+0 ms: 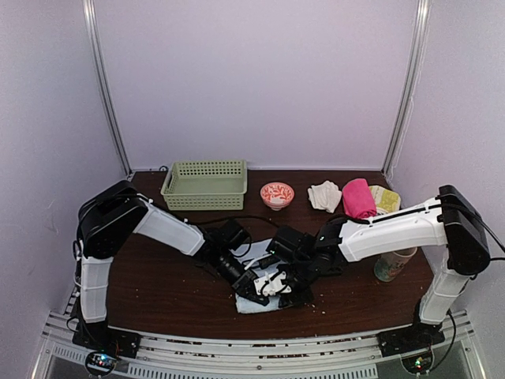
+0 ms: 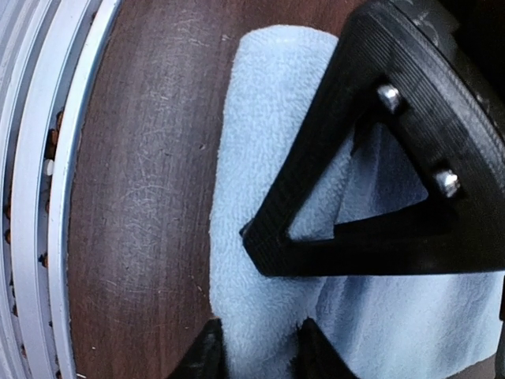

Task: Roll the towels
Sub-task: Roll the towel at the center of the board.

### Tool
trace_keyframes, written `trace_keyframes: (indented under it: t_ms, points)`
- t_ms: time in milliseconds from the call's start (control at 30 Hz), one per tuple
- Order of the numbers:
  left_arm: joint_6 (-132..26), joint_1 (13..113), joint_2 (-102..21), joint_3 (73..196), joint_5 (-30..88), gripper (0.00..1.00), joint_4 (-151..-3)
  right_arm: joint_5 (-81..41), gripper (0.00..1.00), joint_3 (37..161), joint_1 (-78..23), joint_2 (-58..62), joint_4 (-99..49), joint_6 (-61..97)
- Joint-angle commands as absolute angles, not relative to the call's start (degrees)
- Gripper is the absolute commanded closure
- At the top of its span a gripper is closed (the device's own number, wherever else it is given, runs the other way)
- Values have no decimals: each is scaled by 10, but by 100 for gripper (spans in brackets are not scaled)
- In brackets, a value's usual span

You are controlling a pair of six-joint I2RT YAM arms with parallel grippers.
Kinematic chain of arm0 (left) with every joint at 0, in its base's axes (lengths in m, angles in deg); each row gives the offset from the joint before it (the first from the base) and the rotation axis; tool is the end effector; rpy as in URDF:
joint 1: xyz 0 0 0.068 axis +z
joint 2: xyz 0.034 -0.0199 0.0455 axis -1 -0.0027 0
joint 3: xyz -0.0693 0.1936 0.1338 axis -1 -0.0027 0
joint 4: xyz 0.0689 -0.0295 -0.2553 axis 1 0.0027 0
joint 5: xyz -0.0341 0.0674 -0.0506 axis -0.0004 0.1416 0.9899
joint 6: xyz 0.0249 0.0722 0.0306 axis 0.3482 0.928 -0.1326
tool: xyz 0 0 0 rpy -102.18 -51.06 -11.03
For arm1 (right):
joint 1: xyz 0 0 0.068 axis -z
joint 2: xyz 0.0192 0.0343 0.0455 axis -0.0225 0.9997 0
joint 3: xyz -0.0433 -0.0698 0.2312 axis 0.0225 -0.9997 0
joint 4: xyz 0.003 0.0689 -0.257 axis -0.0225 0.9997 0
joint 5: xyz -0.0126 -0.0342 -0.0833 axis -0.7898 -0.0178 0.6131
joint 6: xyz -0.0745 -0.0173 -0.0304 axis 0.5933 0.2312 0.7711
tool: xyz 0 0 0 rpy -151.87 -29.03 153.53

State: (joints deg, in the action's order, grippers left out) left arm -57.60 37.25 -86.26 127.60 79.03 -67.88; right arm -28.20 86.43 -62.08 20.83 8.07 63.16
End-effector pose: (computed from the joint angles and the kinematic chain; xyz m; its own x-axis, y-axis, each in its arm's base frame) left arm 0.1842 -0.3413 0.0446 -0.7022 0.6749 -0.2268 0.4738 0.2053 -0.8563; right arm 0.1372 0.3165 0.1089 0.2310 -0.8767 -0.4219 -0.9683 -0.2495 -0.0117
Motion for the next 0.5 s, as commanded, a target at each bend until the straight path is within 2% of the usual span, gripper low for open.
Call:
trace_keyframes:
  t_ms: [0, 67, 133, 300, 467]
  points:
    - [-565, 375, -881, 1270, 739, 85, -624, -304, 81, 866, -623, 217, 85, 614]
    - [-562, 379, -858, 1263, 721, 79, -635, -335, 94, 873, -618, 227, 106, 613]
    - [-563, 382, -810, 1241, 689, 75, -668, -378, 99, 887, -604, 242, 126, 608]
    - [-565, 387, -678, 1176, 560, 62, -723, -484, 100, 928, -553, 290, 192, 608]
    - [-582, 389, -587, 1112, 429, 60, -751, -574, 100, 981, -503, 351, 254, 614]
